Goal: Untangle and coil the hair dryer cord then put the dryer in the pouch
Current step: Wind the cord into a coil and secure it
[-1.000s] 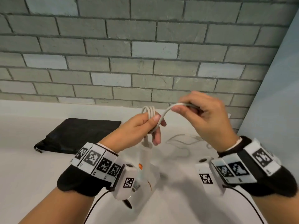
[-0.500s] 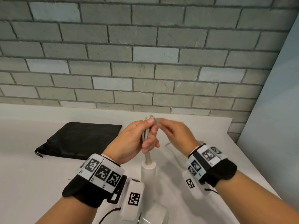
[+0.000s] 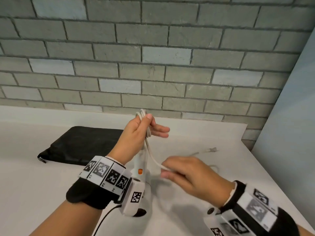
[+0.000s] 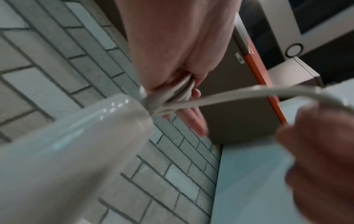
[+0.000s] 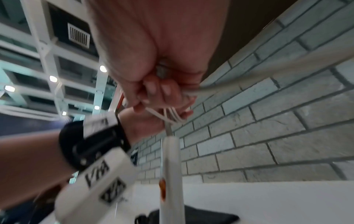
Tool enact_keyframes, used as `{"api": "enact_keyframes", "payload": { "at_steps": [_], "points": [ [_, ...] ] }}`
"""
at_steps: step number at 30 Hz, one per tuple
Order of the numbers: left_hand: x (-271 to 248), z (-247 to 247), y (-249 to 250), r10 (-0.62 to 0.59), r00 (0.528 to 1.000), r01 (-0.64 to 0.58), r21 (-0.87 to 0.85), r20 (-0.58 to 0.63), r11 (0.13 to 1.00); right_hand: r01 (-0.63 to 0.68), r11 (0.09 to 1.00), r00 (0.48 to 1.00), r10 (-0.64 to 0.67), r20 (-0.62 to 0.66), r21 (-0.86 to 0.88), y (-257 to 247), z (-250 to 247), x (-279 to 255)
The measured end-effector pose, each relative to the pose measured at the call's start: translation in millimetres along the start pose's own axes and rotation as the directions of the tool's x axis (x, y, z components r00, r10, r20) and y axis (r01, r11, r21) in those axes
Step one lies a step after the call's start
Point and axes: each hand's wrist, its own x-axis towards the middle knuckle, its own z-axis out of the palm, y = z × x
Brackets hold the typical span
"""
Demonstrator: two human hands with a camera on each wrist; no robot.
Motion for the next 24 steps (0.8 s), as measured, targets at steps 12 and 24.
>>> {"api": "enact_keyframes", "payload": {
  "at_steps": [12,24],
  "points": [
    [-12.3,12.8,17.3,-0.078,0.83,0.154,-0.094,0.552,0.984,-0.174,0.884,0.94,0.281,-0.196,0.433,16.7,-44.4,39.6],
    [-12.5,19.4,-0.5,-0.022,0.977,0.013,0.047,0.214,0.999,-0.21,0.766,0.828,0.469,-0.306,0.607,31.7,-24.3,28.2]
  ]
}}
